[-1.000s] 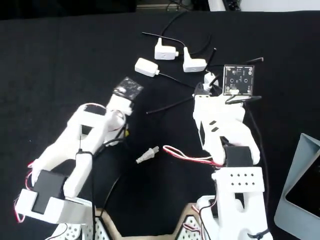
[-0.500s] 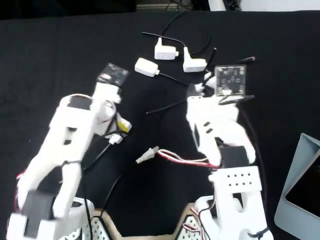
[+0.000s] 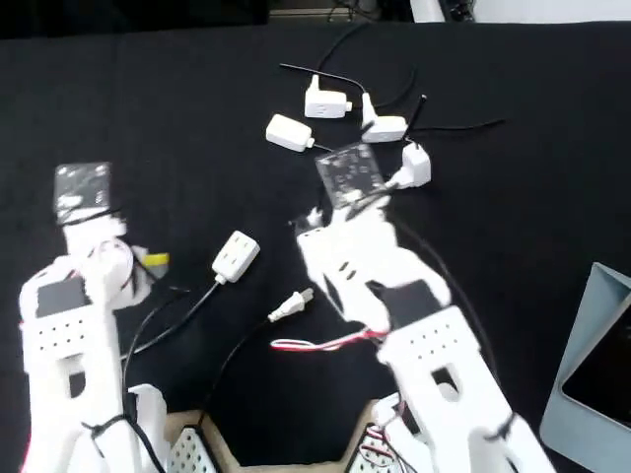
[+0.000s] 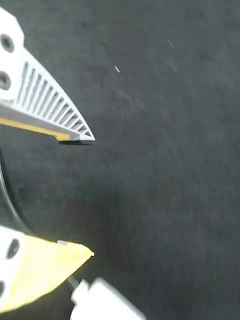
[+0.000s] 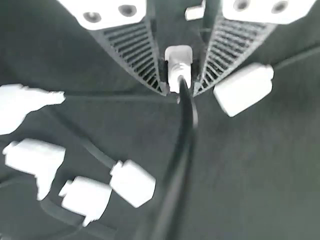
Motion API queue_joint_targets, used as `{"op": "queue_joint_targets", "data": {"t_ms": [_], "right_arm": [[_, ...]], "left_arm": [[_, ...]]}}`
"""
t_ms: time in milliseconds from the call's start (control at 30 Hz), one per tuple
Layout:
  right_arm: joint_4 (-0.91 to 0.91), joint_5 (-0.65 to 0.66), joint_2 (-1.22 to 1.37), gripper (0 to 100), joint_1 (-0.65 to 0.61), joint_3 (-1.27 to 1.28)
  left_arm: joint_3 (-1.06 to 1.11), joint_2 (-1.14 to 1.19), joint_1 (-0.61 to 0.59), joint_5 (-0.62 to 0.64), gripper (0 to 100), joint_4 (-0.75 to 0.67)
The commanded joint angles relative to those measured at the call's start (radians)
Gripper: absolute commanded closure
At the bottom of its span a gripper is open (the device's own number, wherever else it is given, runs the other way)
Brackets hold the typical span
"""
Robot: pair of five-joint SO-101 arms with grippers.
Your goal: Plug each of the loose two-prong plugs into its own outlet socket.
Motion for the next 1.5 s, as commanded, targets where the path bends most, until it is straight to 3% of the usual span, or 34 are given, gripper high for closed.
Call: {"op": "queue_joint_targets", "data": {"t_ms": [0, 200, 467, 700, 933, 1467], "right_arm": [[-0.008, 0.012, 0.125, 98.6, -0.074, -0.130], [-0.189, 0.086, 0.305, 98.7, -0.160, -0.131], [-0.483, 0.203, 0.430, 98.7, -0.221, -0.038], [-0.497, 0.204, 0.544, 98.7, -0.222, -0.107], [-0.528, 0.308, 0.665, 98.7, -0.227, -0.180], [-0.568, 0.315, 0.680, 98.7, -0.262, -0.203]], "left_arm": [[0.074, -0.043, -0.094, 0.014, 68, -0.089], [0.217, -0.043, -0.104, 0.009, 68, -0.218], [0.229, -0.043, -0.105, 0.008, 68, -0.222], [0.231, -0.043, -0.104, 0.008, 68, -0.222], [0.246, -0.043, -0.104, 0.008, 68, -0.229], [0.246, -0.043, -0.102, 0.008, 68, -0.230]]}}
